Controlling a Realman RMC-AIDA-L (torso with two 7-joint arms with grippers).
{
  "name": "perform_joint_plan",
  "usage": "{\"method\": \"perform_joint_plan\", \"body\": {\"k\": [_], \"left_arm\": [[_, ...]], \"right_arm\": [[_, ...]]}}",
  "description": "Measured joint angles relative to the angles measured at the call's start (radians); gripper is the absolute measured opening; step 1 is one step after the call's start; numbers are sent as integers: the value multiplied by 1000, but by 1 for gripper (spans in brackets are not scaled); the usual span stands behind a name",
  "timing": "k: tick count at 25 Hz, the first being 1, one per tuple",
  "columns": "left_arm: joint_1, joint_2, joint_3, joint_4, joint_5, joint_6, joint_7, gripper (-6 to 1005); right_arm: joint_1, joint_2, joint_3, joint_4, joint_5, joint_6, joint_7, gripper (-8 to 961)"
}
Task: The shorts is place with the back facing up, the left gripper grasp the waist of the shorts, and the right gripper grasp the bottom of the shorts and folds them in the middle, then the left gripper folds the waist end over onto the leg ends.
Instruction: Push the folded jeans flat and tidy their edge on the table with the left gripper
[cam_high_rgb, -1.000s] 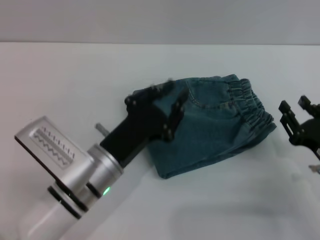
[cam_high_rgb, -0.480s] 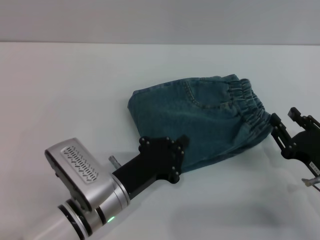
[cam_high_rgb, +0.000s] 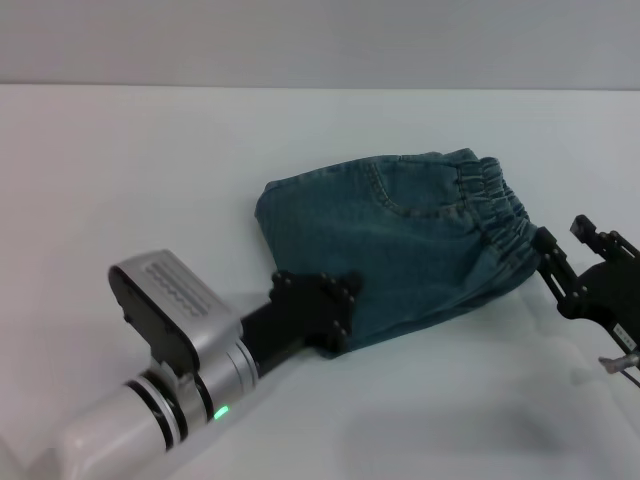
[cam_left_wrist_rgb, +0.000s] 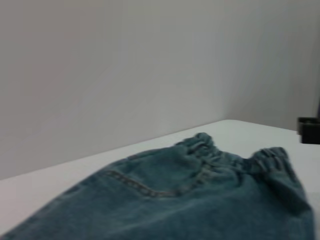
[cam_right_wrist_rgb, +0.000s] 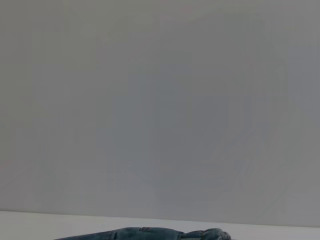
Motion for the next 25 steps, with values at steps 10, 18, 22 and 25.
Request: {"method": "perform_joint_plan", "body": {"k": [10, 18, 22, 25], "left_arm": [[-58, 6, -158, 76, 1, -102, -72, 9], [-140, 4, -181, 151, -2, -109, -121, 15], [-100, 13, -217, 86, 4, -55, -87, 18], [-40, 16, -212, 12, 4, -41, -58, 20]], "right_arm": [[-6, 1, -3, 5, 7, 0, 9, 425], [0, 1, -3, 5, 8, -3, 33, 426], [4, 2, -3, 1, 8, -5, 33, 426], [5, 2, -3, -2, 6, -5, 33, 426]]}}
